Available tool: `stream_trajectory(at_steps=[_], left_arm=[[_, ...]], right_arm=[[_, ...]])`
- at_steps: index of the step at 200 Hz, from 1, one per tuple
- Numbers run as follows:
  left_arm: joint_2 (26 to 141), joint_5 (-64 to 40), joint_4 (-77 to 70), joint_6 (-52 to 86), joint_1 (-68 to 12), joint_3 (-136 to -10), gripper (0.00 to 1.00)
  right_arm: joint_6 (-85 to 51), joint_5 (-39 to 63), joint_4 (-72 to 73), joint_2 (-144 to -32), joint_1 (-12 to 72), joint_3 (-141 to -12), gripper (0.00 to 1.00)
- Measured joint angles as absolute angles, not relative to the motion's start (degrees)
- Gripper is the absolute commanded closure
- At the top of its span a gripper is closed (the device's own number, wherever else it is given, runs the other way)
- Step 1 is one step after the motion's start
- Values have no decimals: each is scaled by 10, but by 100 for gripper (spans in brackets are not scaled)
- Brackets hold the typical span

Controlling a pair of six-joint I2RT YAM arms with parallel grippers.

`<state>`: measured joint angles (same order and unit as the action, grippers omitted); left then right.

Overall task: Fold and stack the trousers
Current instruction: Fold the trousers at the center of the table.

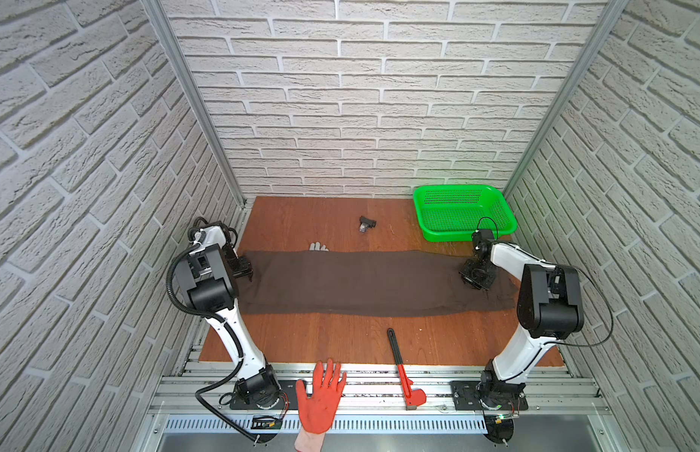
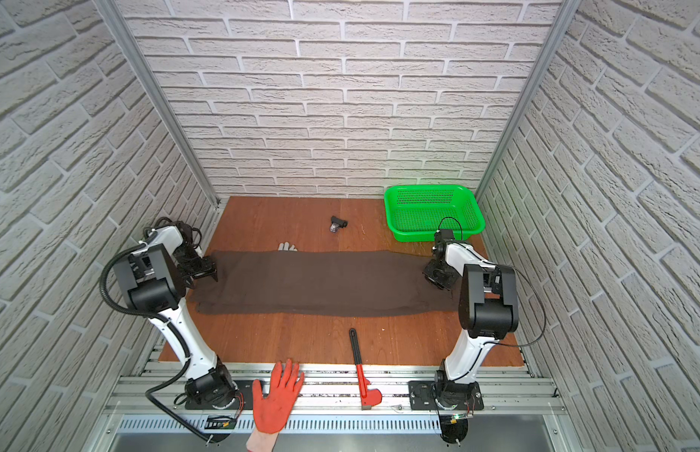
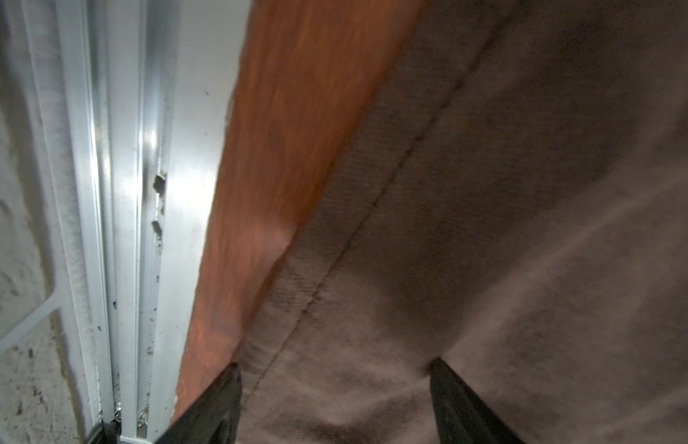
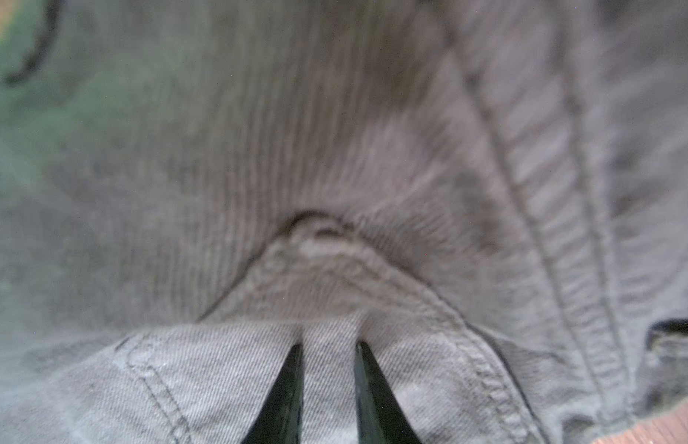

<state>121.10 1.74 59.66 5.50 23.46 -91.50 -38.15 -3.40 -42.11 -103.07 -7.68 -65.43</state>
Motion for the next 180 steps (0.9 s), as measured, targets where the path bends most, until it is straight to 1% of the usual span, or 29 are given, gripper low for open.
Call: stream_trajectory(at_steps=[34,54,71,95,124,136,154,180], left_arm=[[1202,4,584,51,228,-888,25],[1193,1,581,52,217,-872,30],[1187,-1,578,55,208,-862,40],[1185,-4,579,61,201,-858,59],[1184,-6,583,61,198,-856,74],[1184,-7,584,62,196,-856,82],[1183,-10,586,64,194,-854,100],[1174,-13,581,66,192,-848,100]], right_arm=[[-382,-33,-420,-1031,-76,-652,74],[-382,-33,-420,-1030,-76,-652,74],[-382,-33,-420,-1030,-76,-652,74],[-381,-31,-420,-1028,-76,-651,74],[-382,-30,-420,-1024,-76,-650,74],[-382,-29,-420,-1023,-76,-650,74],[-382,-29,-420,-1021,-76,-650,74],[-382,-27,-420,-1017,-75,-650,74]])
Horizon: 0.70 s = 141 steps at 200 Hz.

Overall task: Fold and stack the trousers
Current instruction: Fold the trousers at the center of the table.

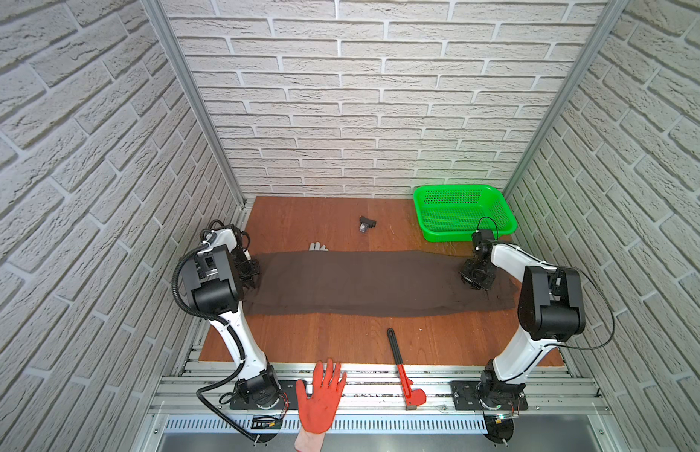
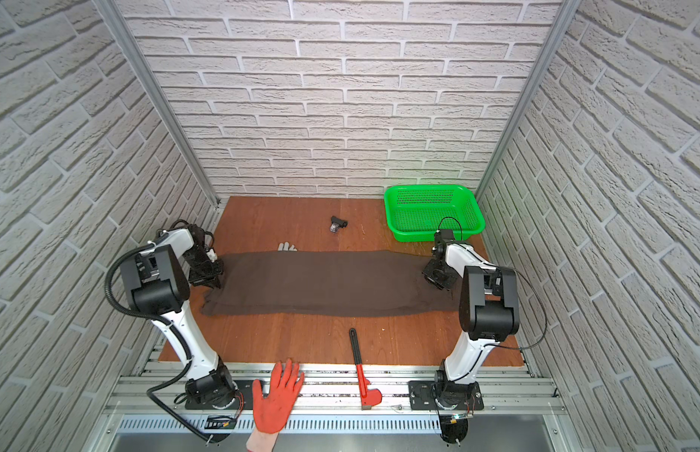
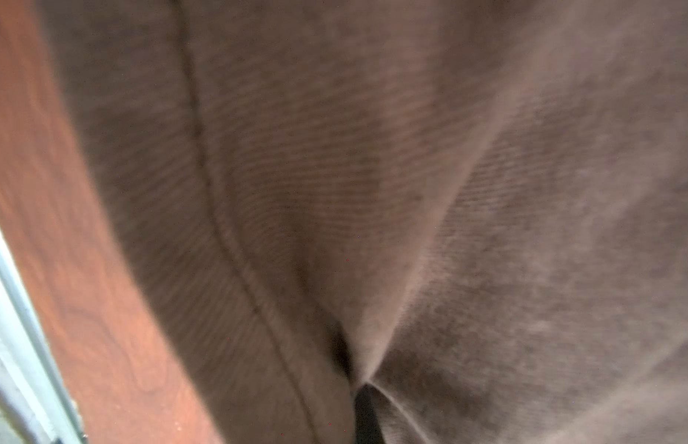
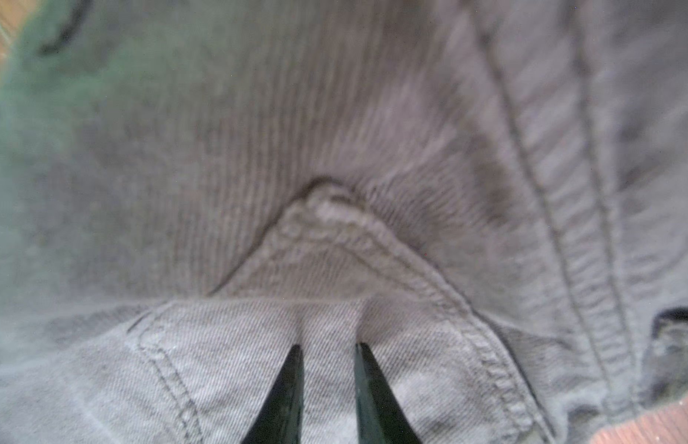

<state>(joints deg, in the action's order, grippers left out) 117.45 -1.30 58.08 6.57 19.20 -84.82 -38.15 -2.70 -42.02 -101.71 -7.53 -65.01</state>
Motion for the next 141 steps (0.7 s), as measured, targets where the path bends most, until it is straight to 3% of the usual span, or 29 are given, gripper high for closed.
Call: stream_trajectory(at_steps=[72,141], left_arm=[[1059,-25,578,75,171,-867,100],[1031,-33,611,128,65,-861,100]], right_arm=[[-384,-17,-420,-999,-45,-647,74],[-389,-12,-423,-993,-8,-640,73]])
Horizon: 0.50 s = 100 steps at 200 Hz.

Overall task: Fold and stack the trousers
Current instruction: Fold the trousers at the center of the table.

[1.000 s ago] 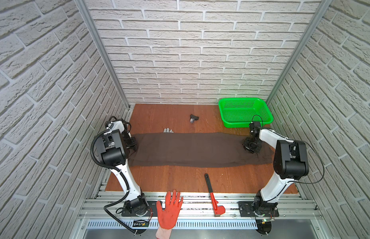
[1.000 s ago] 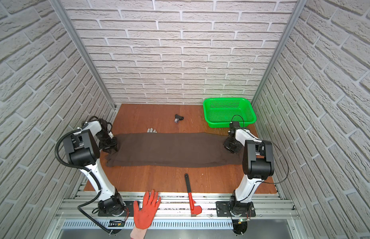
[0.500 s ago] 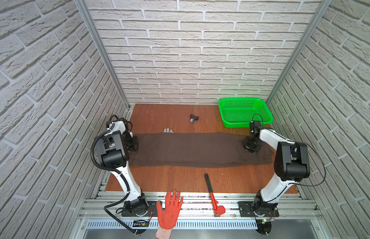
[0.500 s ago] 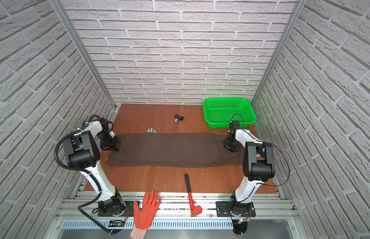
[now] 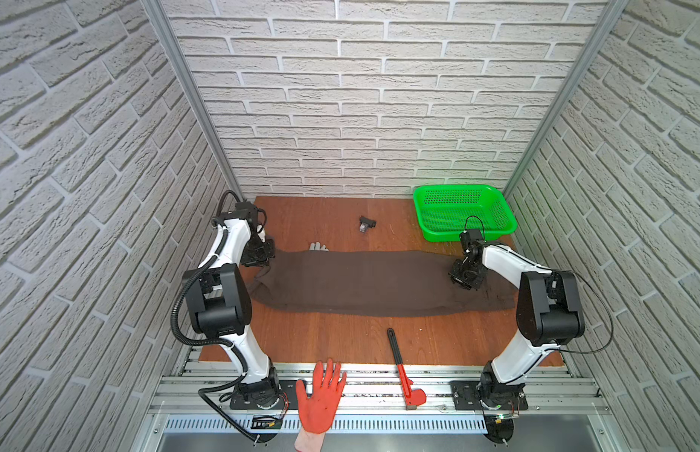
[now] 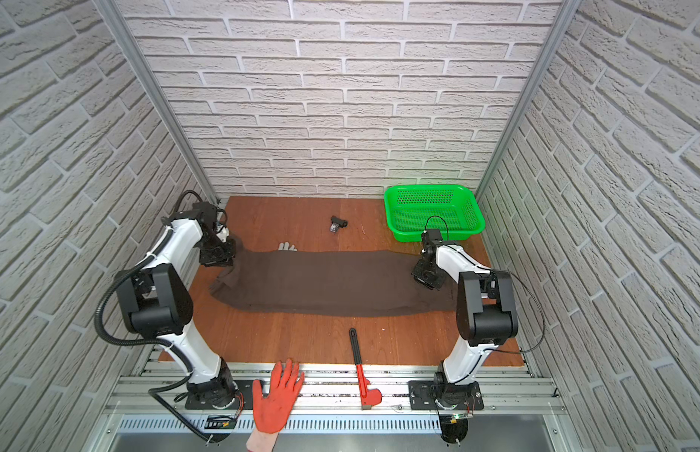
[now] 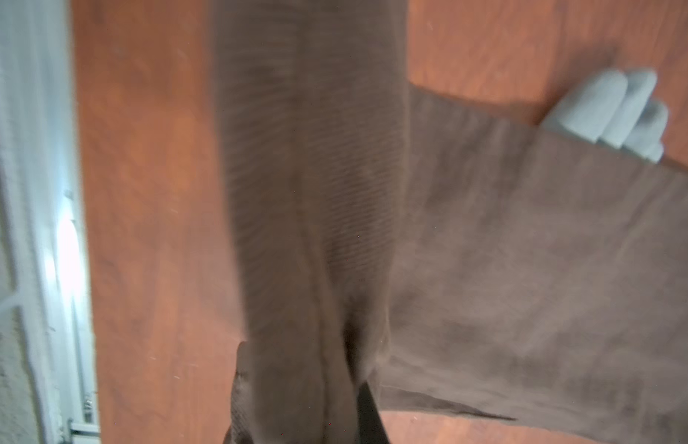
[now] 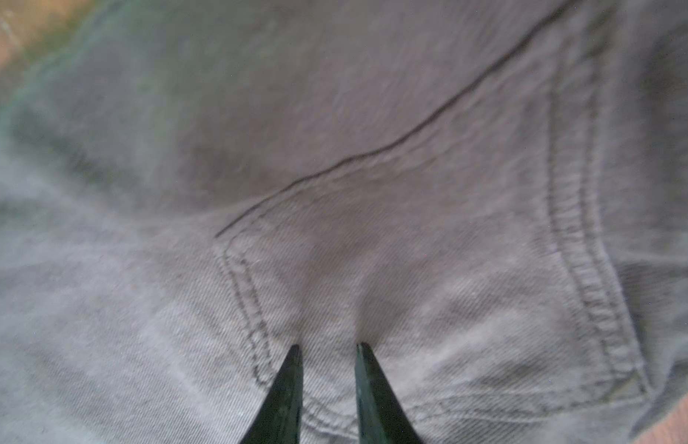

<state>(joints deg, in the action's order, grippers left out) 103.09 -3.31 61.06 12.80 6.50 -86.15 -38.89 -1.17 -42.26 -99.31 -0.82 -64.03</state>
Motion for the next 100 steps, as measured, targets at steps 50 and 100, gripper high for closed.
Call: stream_trajectory(at_steps=[50,100], left_arm=[[993,-22,615,202,-44,-842,100],[975,8,608,294,-158,-835,100]], right_arm=[[-395,-10,-422,-984,15,-634,73],[-402,-3,-422,-982,36,-627,73]])
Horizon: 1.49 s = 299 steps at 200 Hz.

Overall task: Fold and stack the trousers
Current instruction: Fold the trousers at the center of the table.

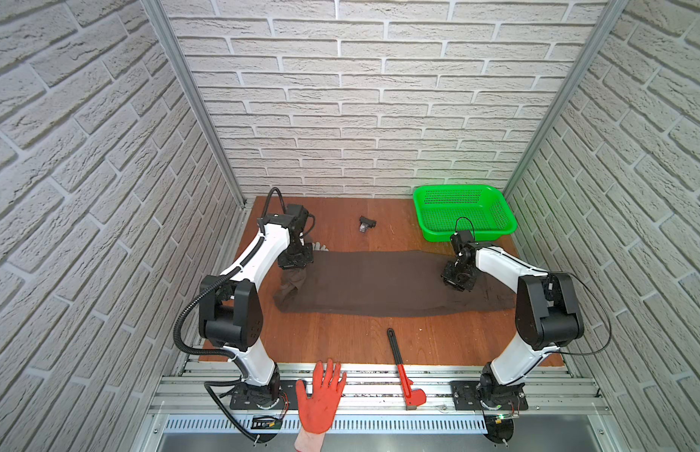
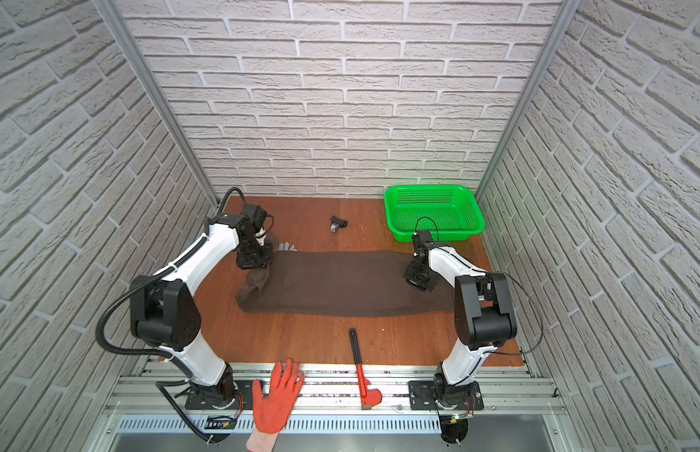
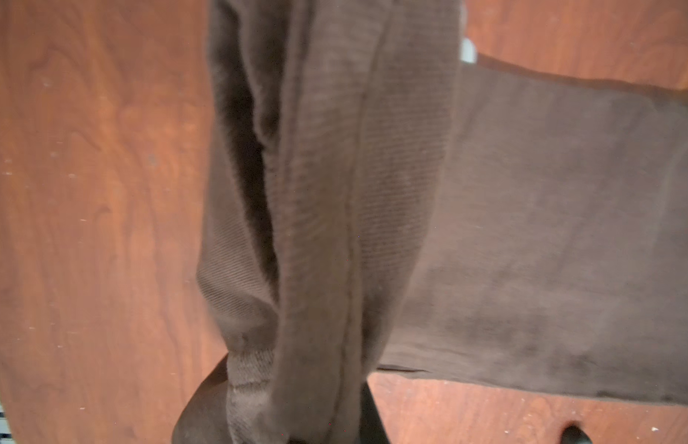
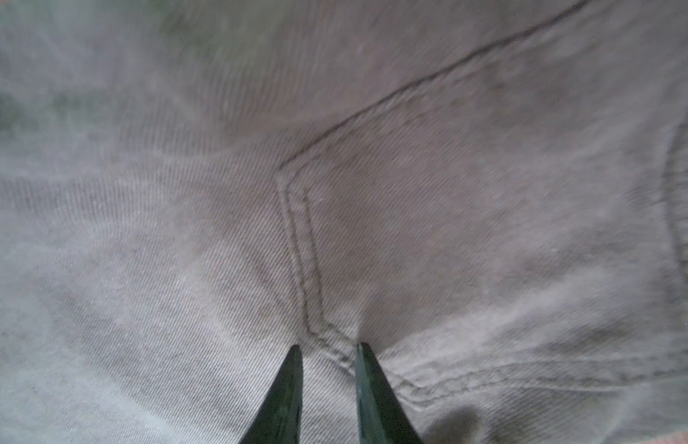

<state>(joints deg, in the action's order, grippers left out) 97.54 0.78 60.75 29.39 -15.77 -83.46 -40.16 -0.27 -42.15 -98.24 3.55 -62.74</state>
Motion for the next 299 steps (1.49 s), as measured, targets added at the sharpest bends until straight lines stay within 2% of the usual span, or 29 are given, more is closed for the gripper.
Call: stream_trajectory(at_steps=[61,124,231,299], left_arm=[[994,77,535,450,-326,-844,100],[1122,96,515,513,-429,-992,100],[1236,3,548,541,-478,-1163,100],[1252,-63,558,564,-489,-1208,100]], right_arm=[[-403,-3,-422,-971,38,-622,73],[-402,-19,-432,-954,37,-622,73],[-398,-28,-449,-930,17,-623,73],[-396,-28,-457,-919,7,-623,73]])
